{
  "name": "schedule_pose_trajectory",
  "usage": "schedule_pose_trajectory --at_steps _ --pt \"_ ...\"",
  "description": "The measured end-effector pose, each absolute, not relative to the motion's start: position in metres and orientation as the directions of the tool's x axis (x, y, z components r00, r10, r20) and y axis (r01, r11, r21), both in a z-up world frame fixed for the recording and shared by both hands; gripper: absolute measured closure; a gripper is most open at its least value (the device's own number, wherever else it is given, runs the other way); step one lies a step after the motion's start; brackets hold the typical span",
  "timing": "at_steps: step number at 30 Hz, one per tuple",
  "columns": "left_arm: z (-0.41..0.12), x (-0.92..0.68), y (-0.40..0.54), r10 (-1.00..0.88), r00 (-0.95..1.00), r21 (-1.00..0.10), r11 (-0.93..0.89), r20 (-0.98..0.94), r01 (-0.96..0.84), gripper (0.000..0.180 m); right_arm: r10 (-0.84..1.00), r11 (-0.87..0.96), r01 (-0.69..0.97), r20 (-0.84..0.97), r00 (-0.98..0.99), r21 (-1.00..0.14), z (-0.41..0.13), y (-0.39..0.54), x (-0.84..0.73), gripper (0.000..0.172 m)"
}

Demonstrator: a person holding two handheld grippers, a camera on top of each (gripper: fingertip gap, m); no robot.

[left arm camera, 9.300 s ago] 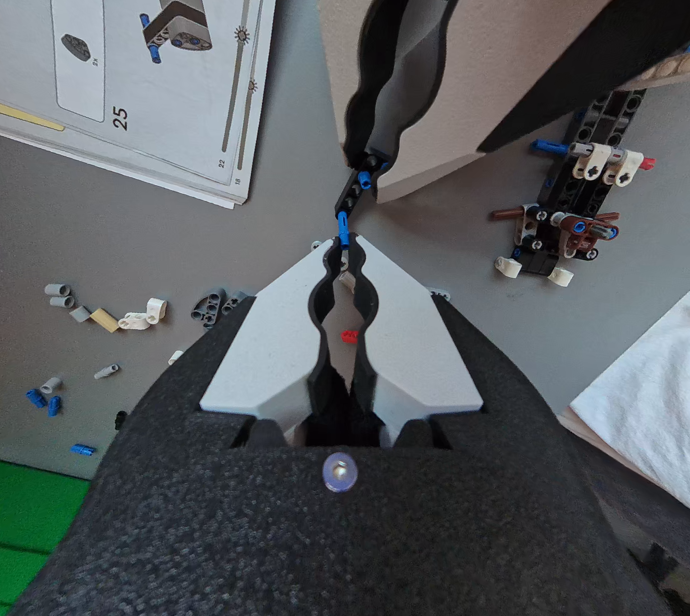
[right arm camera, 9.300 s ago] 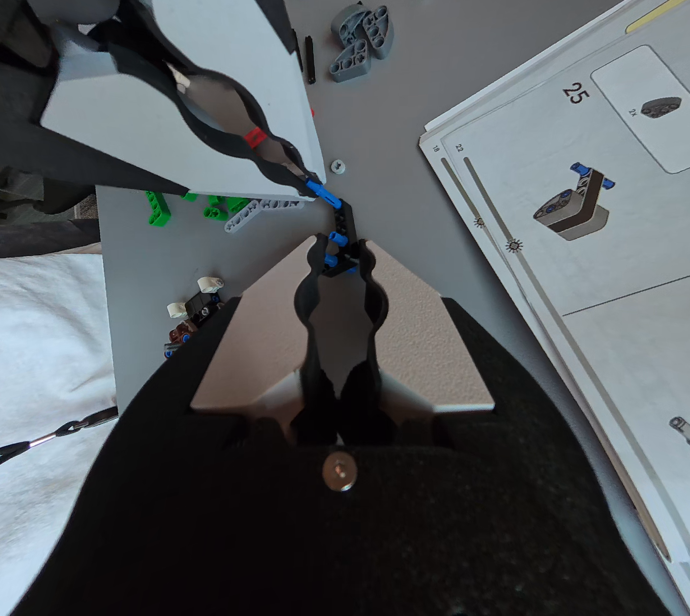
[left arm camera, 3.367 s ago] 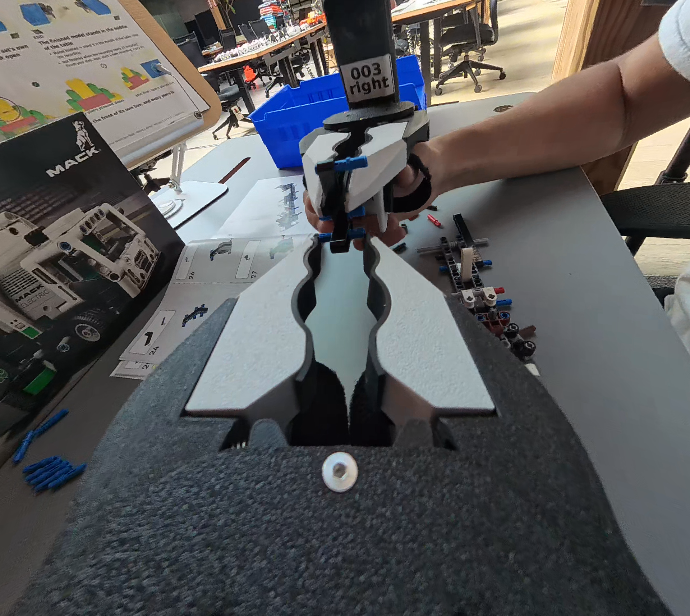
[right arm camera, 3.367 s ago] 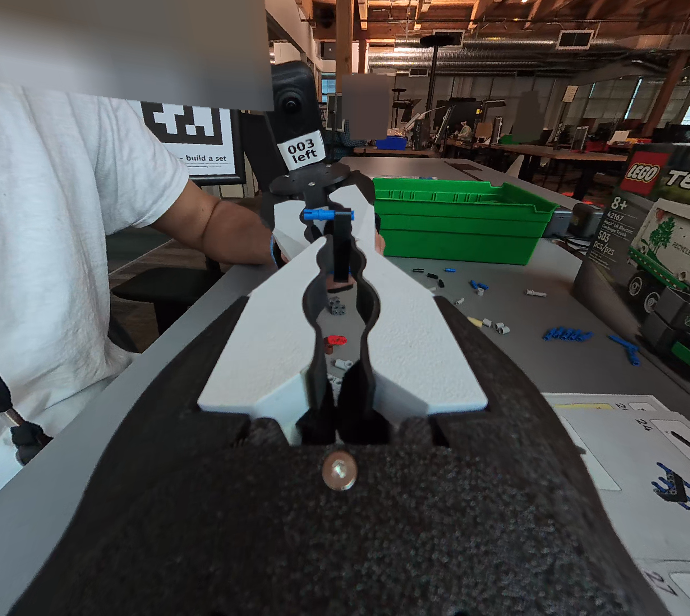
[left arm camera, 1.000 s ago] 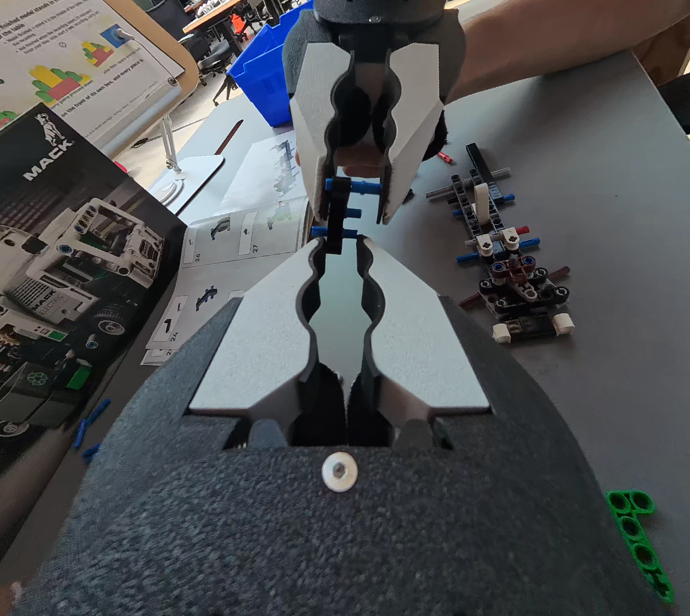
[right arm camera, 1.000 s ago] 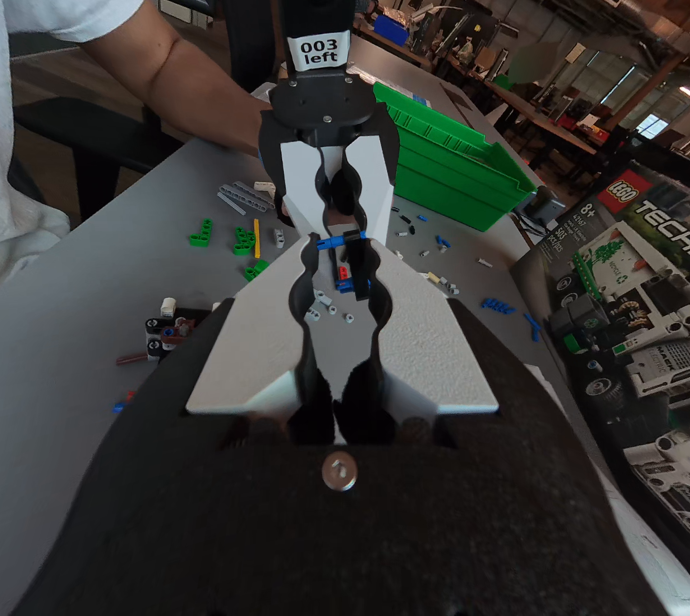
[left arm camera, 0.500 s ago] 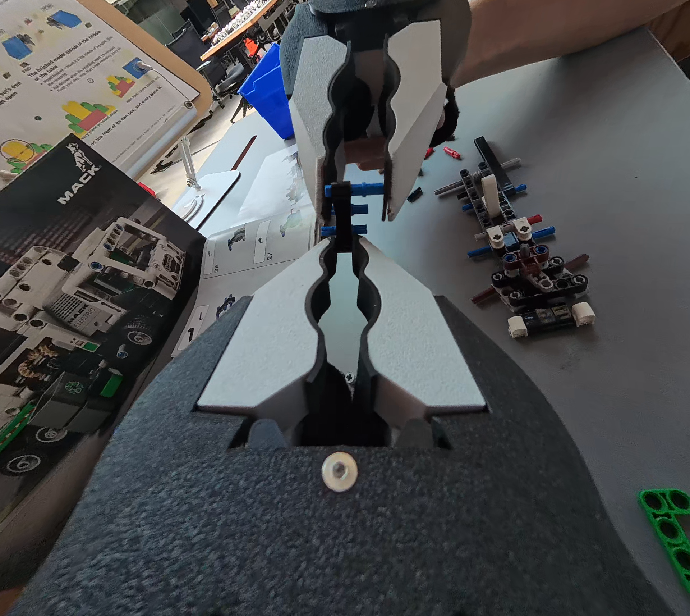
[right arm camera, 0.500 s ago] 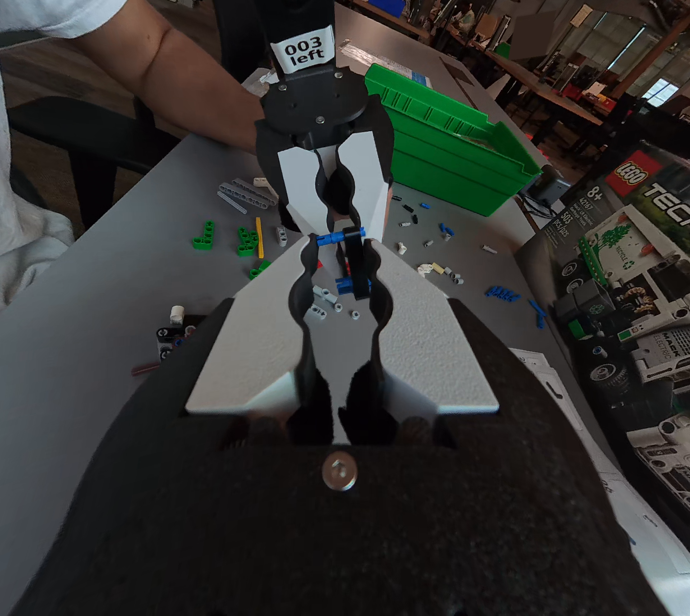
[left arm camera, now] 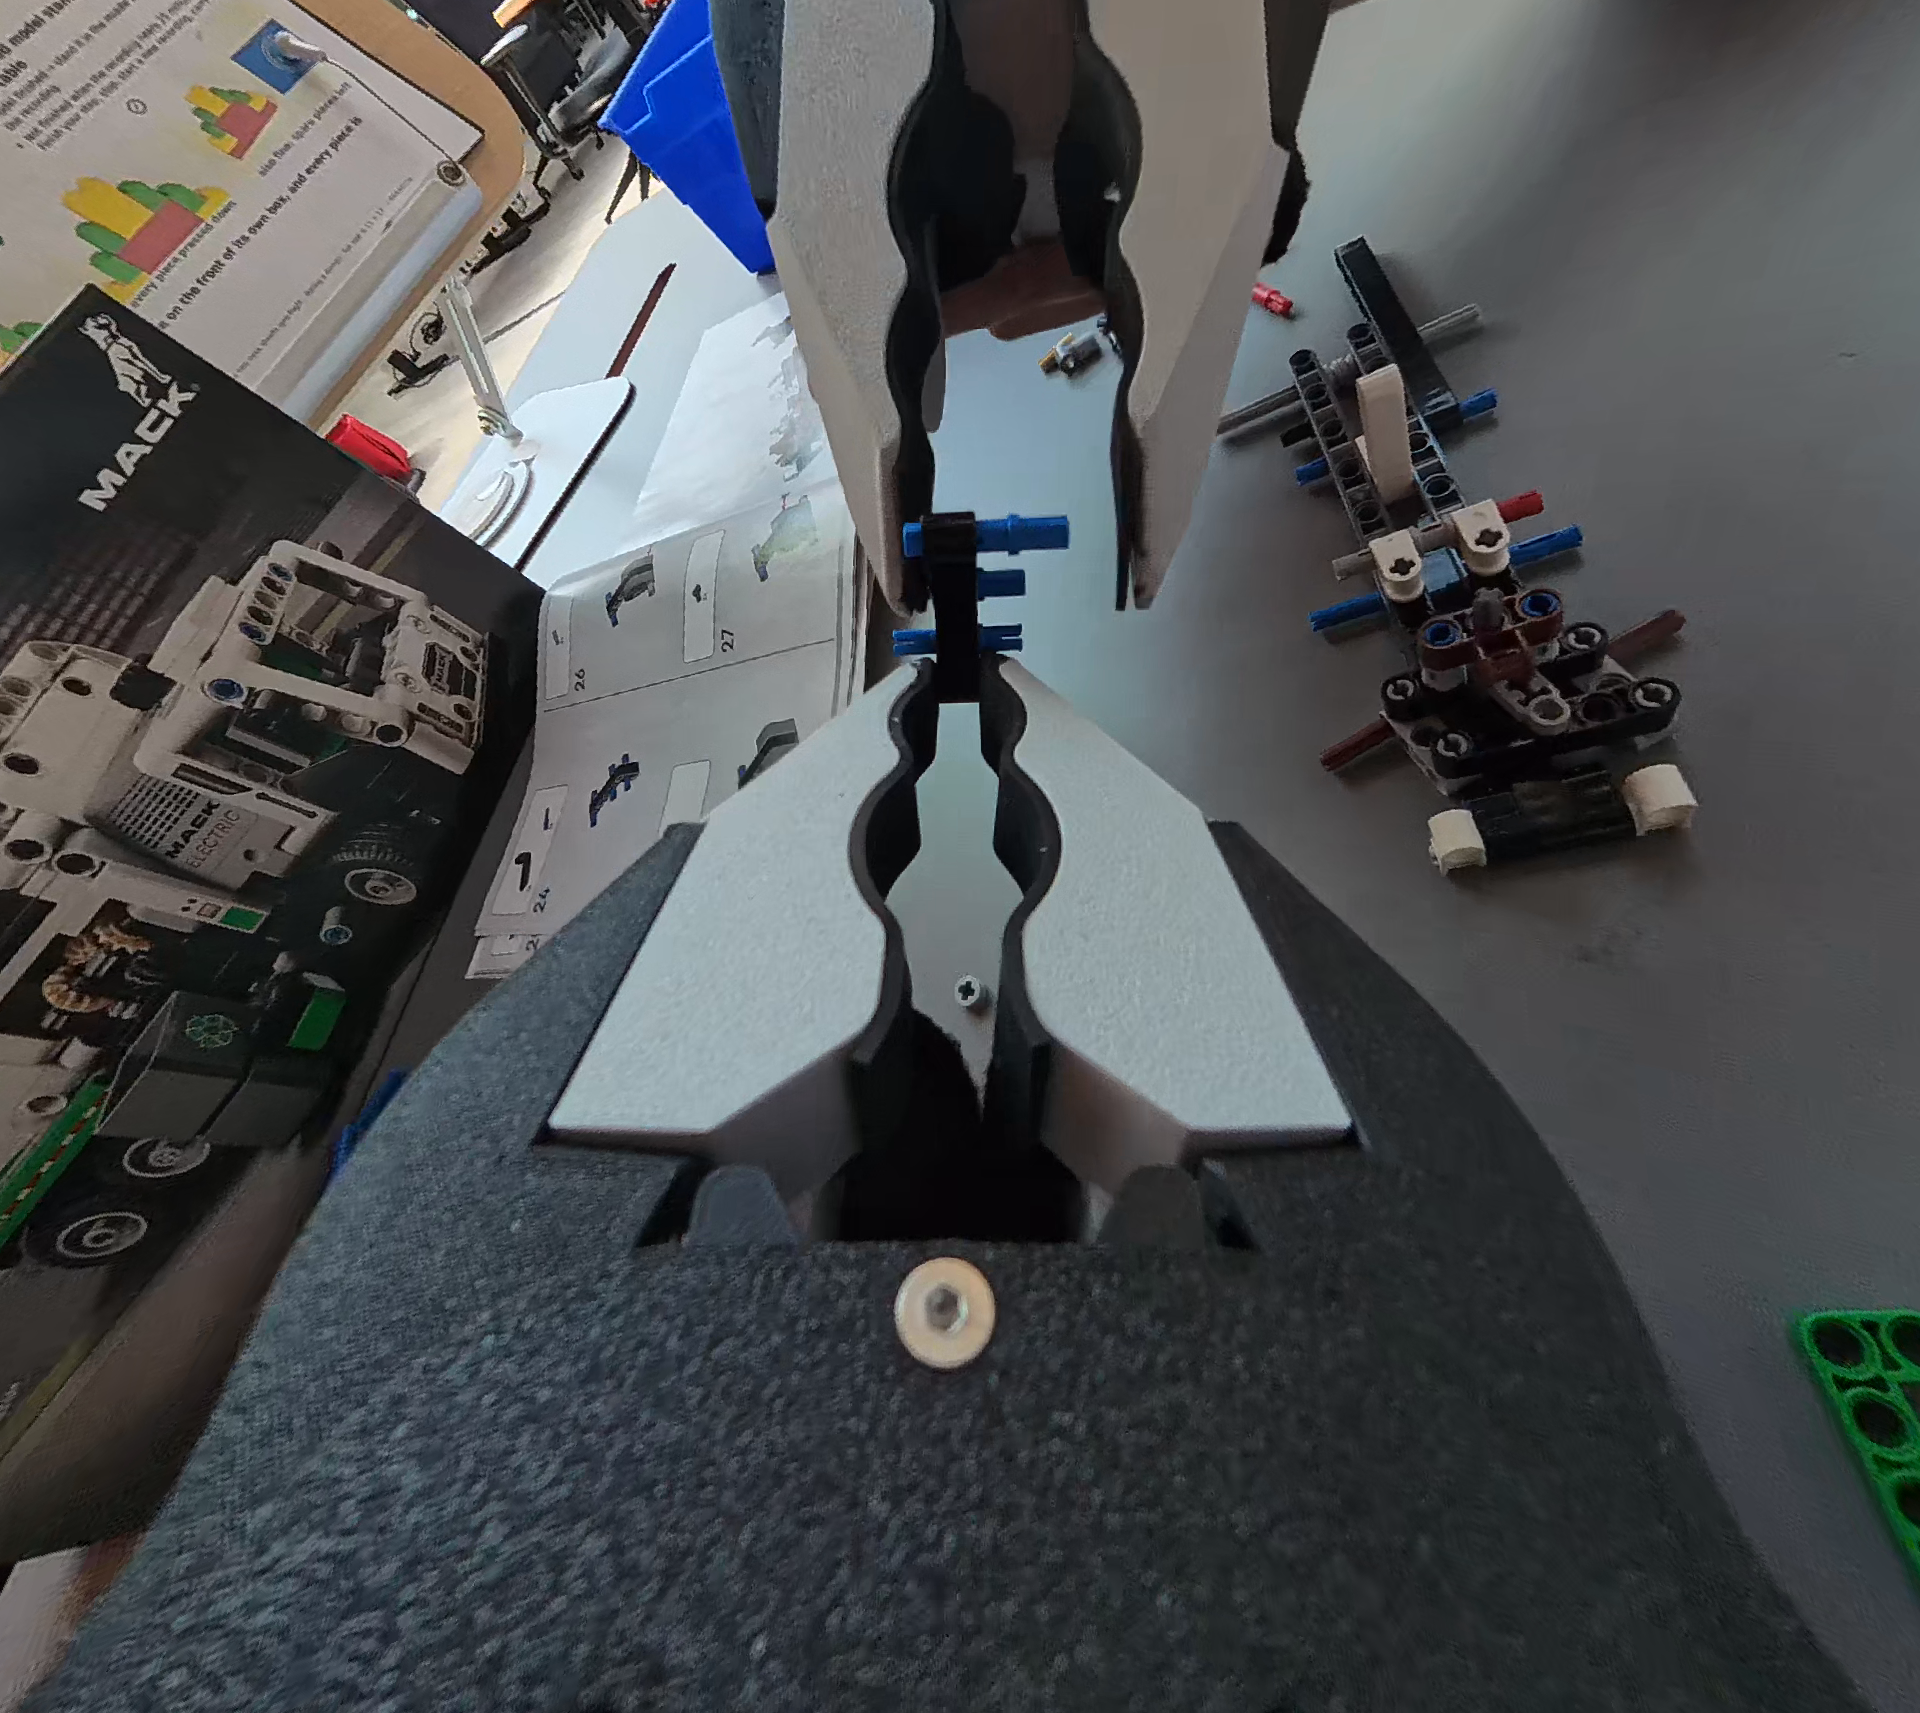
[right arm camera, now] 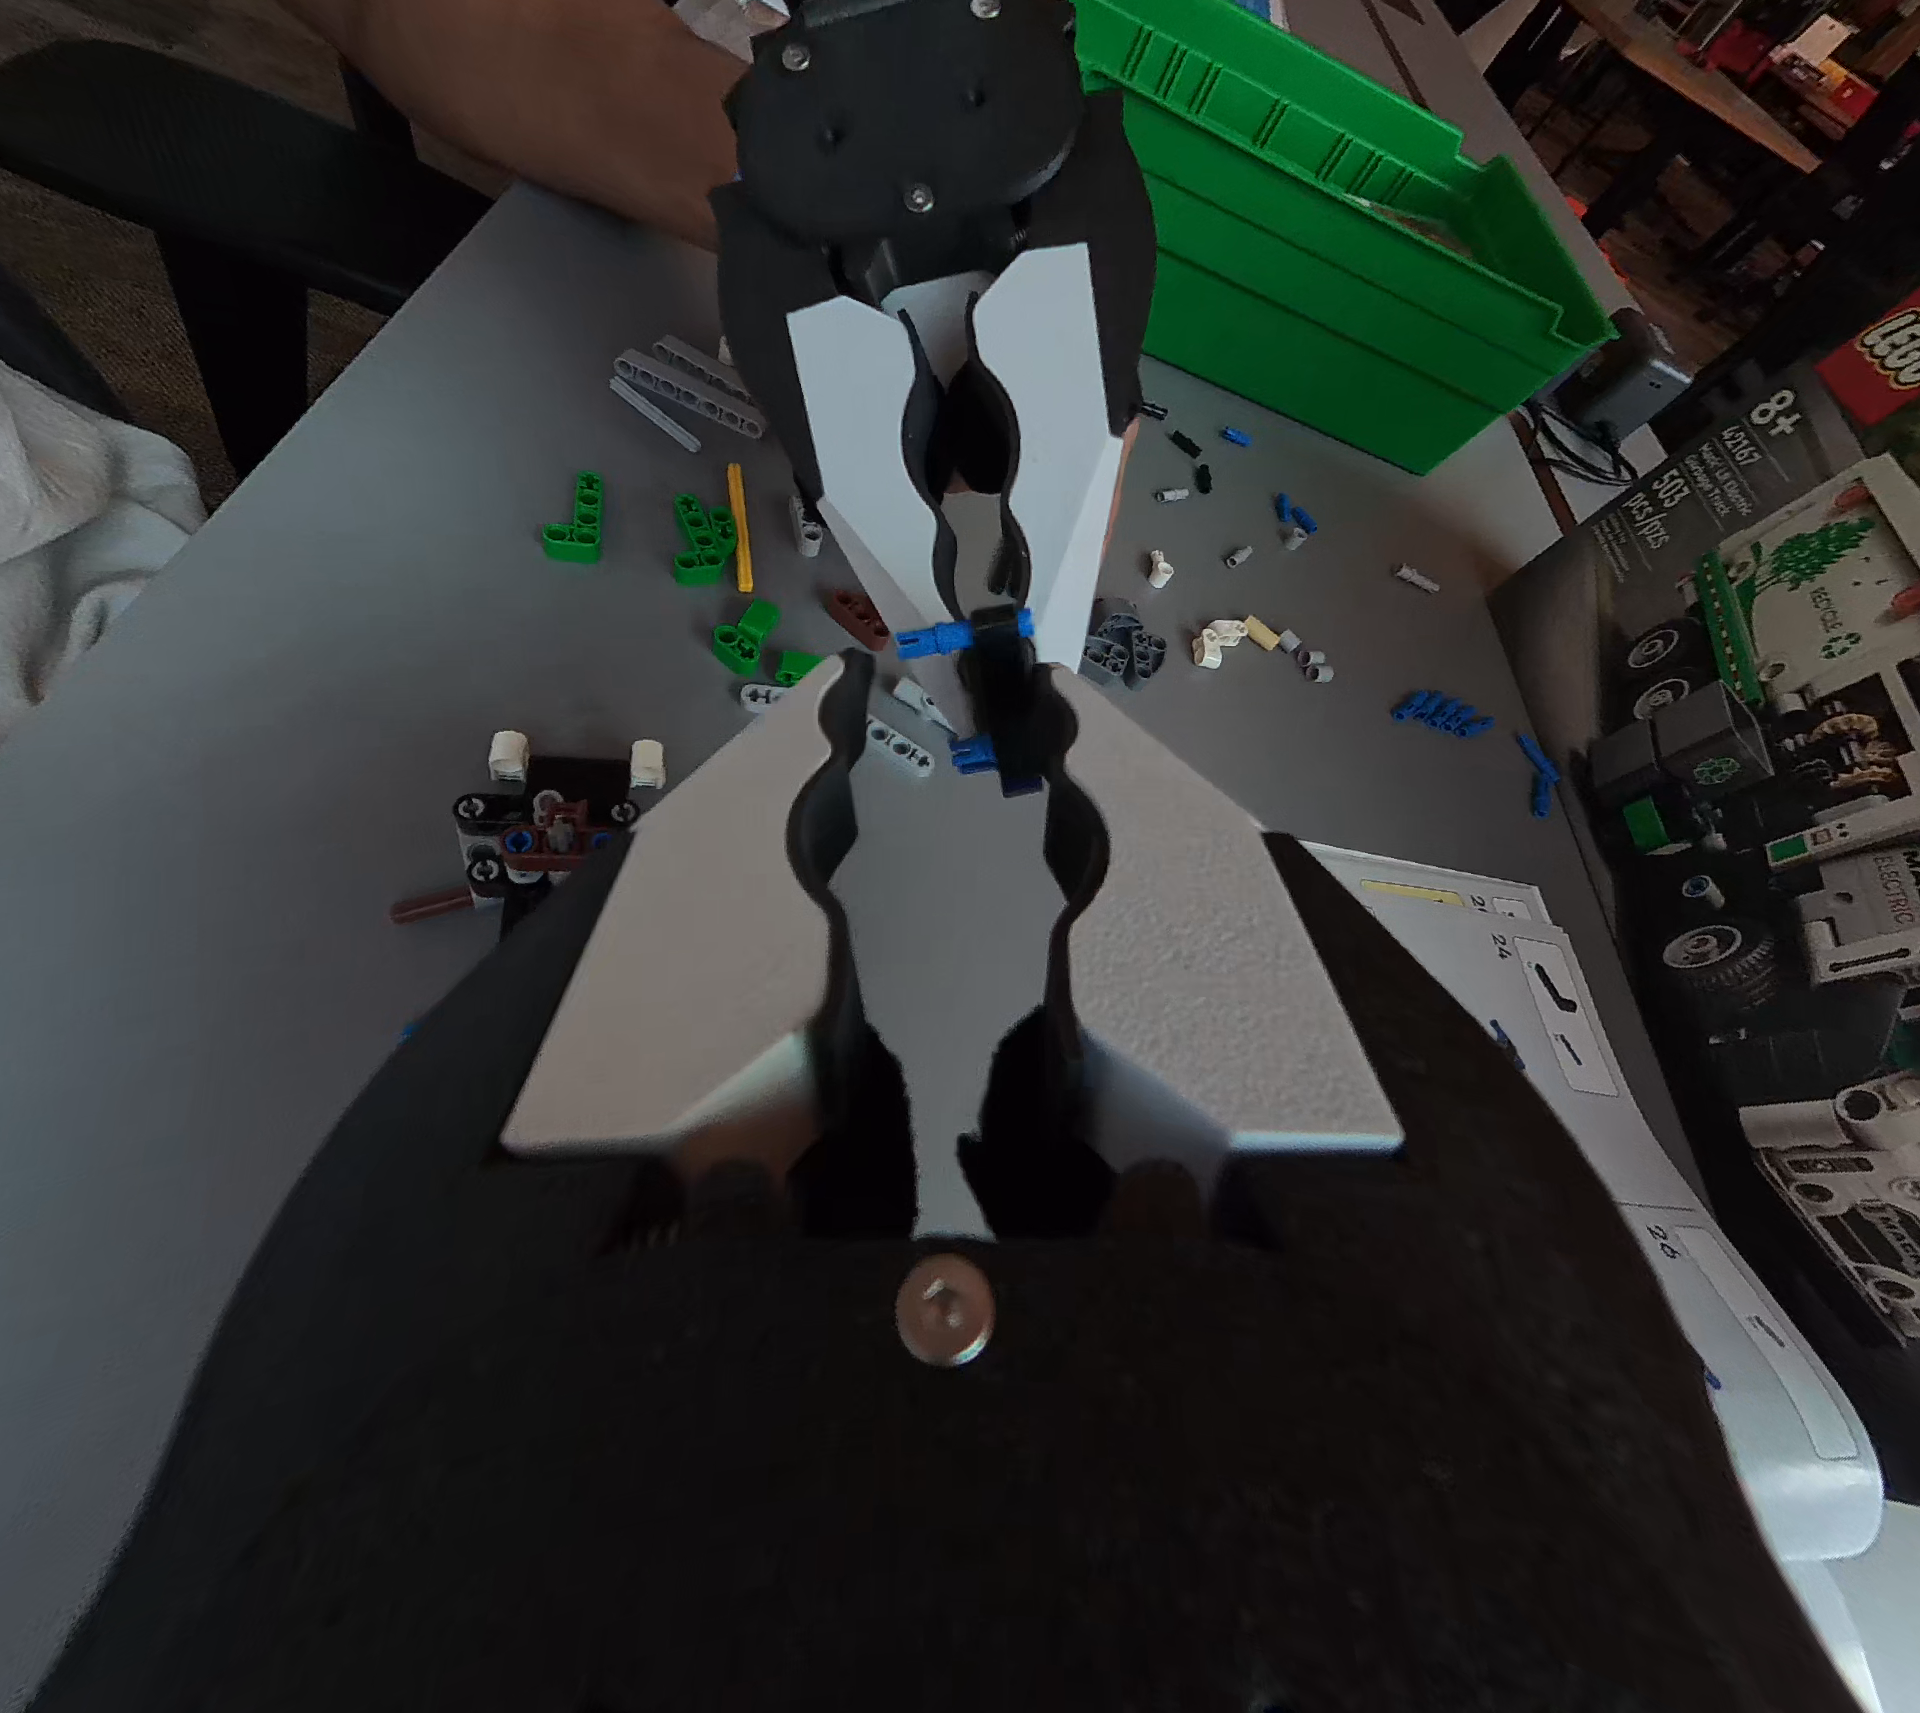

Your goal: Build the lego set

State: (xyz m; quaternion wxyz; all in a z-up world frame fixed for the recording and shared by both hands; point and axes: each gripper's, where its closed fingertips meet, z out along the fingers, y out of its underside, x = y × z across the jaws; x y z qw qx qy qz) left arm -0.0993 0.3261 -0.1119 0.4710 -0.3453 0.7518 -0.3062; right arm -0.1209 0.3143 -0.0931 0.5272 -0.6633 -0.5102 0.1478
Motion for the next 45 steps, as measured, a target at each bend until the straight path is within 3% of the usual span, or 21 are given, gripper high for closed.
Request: schedule_pose_trajectory --at_steps 14,16,20,23,29,32,42,45 --pt "-0.119 -0.099 0.322 -0.785 -0.337 -0.751 0.608 -0.520 -0.257 0.174 0.822 0.058 0.579 0.368 0.435 -0.813 -0.099 0.319 -0.122 0.150" --pt "-0.121 -0.099 0.318 -0.776 -0.349 -0.743 0.618 -0.526 -0.255 0.174 0.812 0.074 0.590 0.392 0.432 -0.804 -0.099 0.319 -0.121 0.158" --pt "-0.120 -0.099 0.321 -0.773 -0.330 -0.733 0.626 -0.541 -0.264 0.174 0.794 0.108 0.609 0.438 0.423 -0.786 -0.099 0.321 -0.122 0.158" --pt "-0.120 -0.098 0.326 -0.775 -0.314 -0.727 0.628 -0.549 -0.277 0.174 0.817 0.027 0.567 0.345 0.462 -0.823 -0.101 0.322 -0.122 0.154" --pt "-0.125 -0.099 0.329 -0.767 -0.317 -0.708 0.640 -0.559 -0.300 0.174 0.827 0.013 0.576 0.333 0.453 -0.817 -0.105 0.319 -0.124 0.144" --pt "-0.125 -0.099 0.326 -0.762 -0.323 -0.707 0.644 -0.561 -0.293 0.174 0.810 0.022 0.572 0.350 0.470 -0.820 -0.103 0.322 -0.124 0.153" --pt "-0.133 -0.099 0.322 -0.739 -0.350 -0.679 0.670 -0.575 -0.299 0.174 0.815 0.017 0.609 0.364 0.451 -0.793 -0.110 0.322 -0.124 0.157" --pt "-0.128 -0.099 0.327 -0.758 -0.327 -0.698 0.650 -0.565 -0.301 0.174 0.828 -0.045 0.558 0.282 0.485 -0.828 -0.107 0.324 -0.125 0.154"
